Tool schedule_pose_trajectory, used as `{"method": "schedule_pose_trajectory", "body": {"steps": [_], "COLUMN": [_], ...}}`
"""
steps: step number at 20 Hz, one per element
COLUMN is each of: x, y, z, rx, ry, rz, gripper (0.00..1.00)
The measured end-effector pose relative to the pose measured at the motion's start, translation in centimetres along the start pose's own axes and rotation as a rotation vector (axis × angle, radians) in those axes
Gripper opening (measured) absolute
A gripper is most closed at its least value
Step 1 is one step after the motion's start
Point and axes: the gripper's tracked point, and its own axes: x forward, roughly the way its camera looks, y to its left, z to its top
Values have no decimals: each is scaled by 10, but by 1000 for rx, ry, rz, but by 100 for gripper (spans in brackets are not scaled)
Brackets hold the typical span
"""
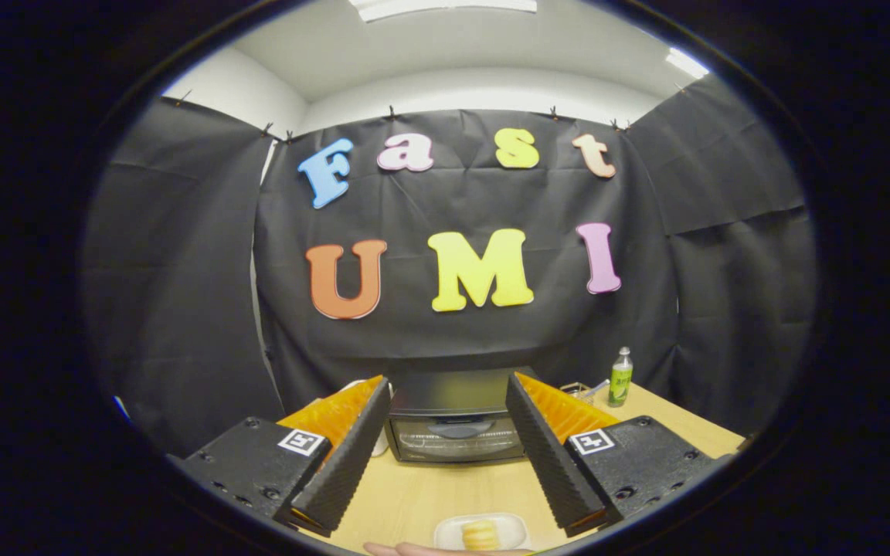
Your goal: Open the toaster oven, put the food inside, and close the toaster oven door.
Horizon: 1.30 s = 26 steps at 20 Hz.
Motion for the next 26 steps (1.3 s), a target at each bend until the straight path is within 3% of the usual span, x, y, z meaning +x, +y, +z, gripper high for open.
{"method": "schedule_pose_trajectory", "body": {"steps": [8, 14, 18, 26], "x": [112, 190, 216, 229], "y": [-26, -22, -25, -20], "z": [-45, -97, -124, -157], "rx": [-79, -90, -138, -81], "ry": [142, 264, 313, 377], "rz": [-95, -79, -92, -58], "gripper": [100, 100, 100, 98]}}
